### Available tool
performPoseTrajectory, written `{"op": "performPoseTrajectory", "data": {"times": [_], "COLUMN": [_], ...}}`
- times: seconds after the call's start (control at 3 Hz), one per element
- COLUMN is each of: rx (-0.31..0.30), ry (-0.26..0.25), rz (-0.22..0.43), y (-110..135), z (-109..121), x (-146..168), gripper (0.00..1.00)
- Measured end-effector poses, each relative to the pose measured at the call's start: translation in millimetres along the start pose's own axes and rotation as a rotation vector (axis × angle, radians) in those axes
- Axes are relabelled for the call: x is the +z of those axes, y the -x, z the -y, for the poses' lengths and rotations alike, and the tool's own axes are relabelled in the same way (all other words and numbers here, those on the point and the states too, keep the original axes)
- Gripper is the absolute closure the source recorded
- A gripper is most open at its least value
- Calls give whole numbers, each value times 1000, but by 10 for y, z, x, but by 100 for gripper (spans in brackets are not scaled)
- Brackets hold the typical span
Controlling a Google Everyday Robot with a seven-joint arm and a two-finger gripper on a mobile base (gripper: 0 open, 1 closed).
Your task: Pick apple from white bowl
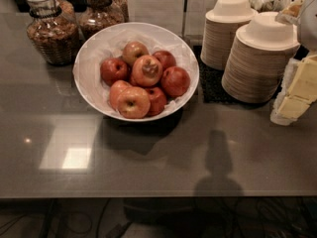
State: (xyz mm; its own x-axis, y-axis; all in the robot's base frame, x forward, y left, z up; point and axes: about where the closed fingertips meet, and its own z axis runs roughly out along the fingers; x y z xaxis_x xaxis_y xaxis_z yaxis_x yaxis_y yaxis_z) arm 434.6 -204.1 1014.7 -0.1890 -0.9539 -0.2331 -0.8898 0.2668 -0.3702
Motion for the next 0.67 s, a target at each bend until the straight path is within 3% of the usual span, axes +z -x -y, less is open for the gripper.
{"op": "performPoseTrajectory", "data": {"times": [0.33,0.67], "rx": [0,50], "ry": [0,-5], "rz": [0,119], "y": [0,269], "z": [0,89], "x": [0,113], "gripper": [0,0]}}
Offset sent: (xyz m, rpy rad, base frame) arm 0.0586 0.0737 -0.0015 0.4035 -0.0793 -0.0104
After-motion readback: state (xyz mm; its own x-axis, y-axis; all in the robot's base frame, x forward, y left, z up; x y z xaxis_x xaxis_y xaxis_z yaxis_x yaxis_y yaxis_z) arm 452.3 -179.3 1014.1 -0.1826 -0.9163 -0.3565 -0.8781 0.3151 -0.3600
